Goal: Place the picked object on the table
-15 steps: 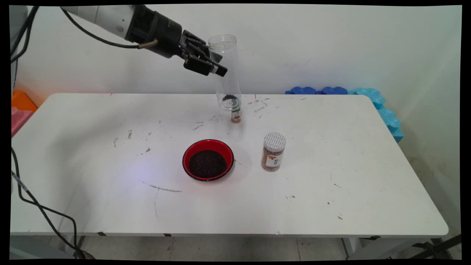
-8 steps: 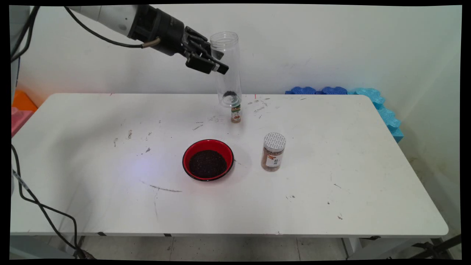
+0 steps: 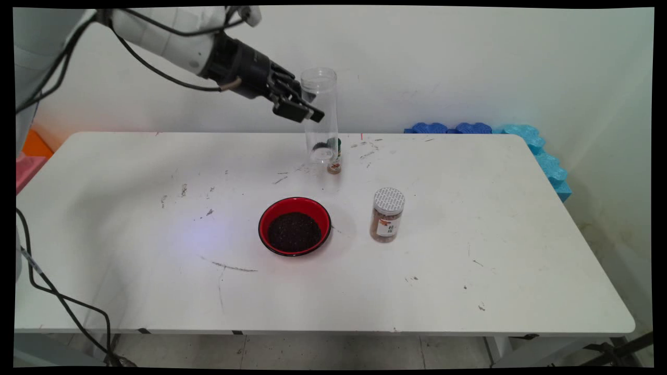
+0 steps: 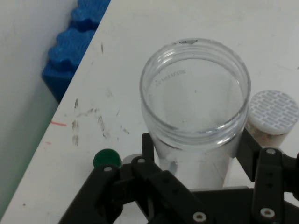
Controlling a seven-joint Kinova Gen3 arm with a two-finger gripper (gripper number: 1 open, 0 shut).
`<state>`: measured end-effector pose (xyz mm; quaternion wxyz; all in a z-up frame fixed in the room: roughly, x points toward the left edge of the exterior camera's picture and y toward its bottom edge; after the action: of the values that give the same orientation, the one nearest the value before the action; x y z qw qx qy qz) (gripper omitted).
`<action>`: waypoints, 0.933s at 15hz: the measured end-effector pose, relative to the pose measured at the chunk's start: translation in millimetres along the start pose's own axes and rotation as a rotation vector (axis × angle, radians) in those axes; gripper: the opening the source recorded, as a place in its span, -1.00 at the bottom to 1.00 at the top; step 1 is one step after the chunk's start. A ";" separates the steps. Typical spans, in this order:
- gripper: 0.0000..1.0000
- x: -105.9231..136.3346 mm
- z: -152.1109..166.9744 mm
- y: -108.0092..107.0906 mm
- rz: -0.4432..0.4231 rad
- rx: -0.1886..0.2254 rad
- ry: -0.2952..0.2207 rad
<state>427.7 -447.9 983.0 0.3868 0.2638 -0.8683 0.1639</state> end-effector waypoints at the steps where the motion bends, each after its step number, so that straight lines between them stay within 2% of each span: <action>1: -1.00 -3.2 7.0 0.0 -0.006 0.004 -0.007; 14: -1.00 -38.9 79.6 2.0 0.033 0.004 -0.063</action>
<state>401.8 -472.3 901.8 0.3559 0.2553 -0.8840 0.1635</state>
